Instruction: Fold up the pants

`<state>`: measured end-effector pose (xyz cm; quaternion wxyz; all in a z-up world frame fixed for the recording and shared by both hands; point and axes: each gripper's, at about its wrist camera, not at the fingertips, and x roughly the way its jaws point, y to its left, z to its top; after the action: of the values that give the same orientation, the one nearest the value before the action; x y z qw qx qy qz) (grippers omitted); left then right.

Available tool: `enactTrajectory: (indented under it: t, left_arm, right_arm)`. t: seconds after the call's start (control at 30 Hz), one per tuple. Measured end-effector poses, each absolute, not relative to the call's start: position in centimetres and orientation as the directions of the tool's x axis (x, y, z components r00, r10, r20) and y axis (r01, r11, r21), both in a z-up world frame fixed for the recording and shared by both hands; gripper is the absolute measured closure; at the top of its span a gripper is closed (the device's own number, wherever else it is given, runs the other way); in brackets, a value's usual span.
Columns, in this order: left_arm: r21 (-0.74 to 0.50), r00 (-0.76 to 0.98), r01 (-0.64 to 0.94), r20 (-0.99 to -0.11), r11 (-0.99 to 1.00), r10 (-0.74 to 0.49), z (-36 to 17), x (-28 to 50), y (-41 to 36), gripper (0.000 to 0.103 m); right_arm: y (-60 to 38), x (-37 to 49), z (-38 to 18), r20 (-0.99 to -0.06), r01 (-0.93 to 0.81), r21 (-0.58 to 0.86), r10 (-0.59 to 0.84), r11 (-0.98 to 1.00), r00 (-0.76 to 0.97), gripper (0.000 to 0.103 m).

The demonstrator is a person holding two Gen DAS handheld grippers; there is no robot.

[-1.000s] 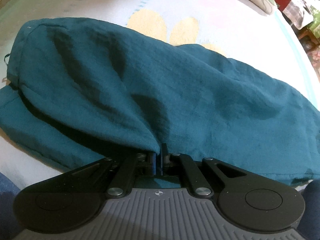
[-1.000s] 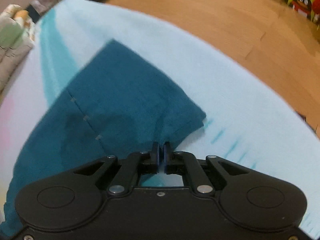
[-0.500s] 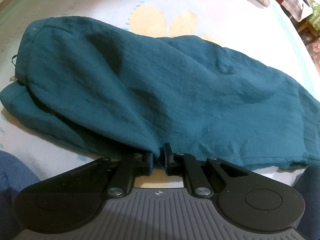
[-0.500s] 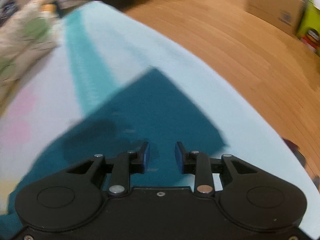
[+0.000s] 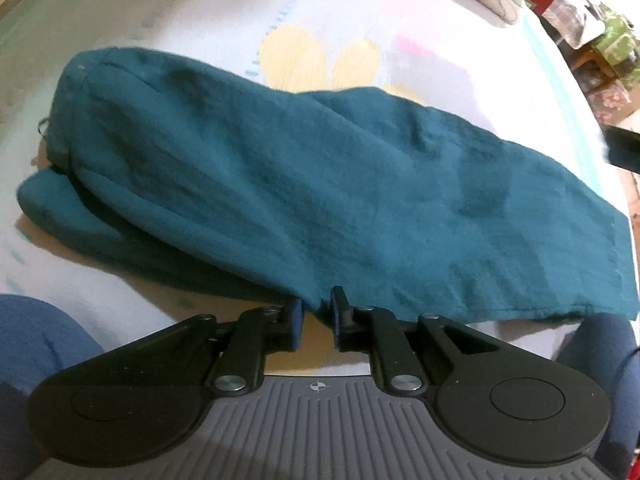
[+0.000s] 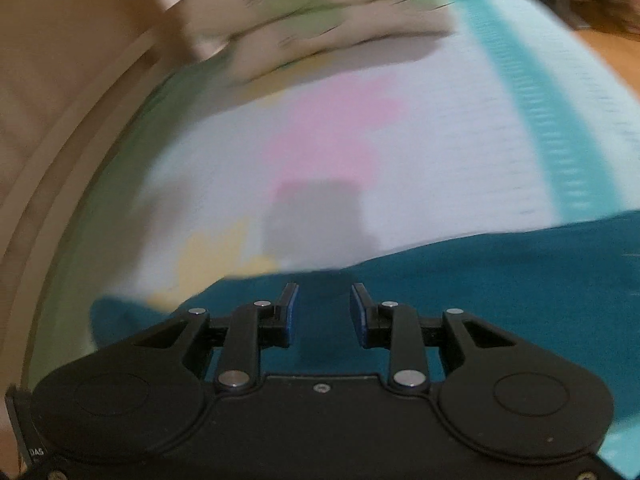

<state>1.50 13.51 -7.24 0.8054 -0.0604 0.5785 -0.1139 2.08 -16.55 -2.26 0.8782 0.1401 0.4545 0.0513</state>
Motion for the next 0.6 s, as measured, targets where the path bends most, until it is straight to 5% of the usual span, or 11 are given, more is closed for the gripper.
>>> enactTrajectory:
  t: [0.3, 0.6]
  left_arm:
    - [-0.222, 0.293, 0.053, -0.929, 0.974, -0.228, -8.6, 3.3, 14.1, 0.088]
    - [-0.138, 0.426, -0.025, -0.898, 0.99, -0.115, -3.9, 5.4, 21.6, 0.088]
  right_arm:
    - [-9.6, 3.8, -7.8, -0.82, -0.075, 0.339, 0.334, 0.938, 0.466, 0.062]
    - [-1.5, 3.5, -8.5, -0.799, -0.274, 0.322, 0.416, 0.906, 0.434, 0.062]
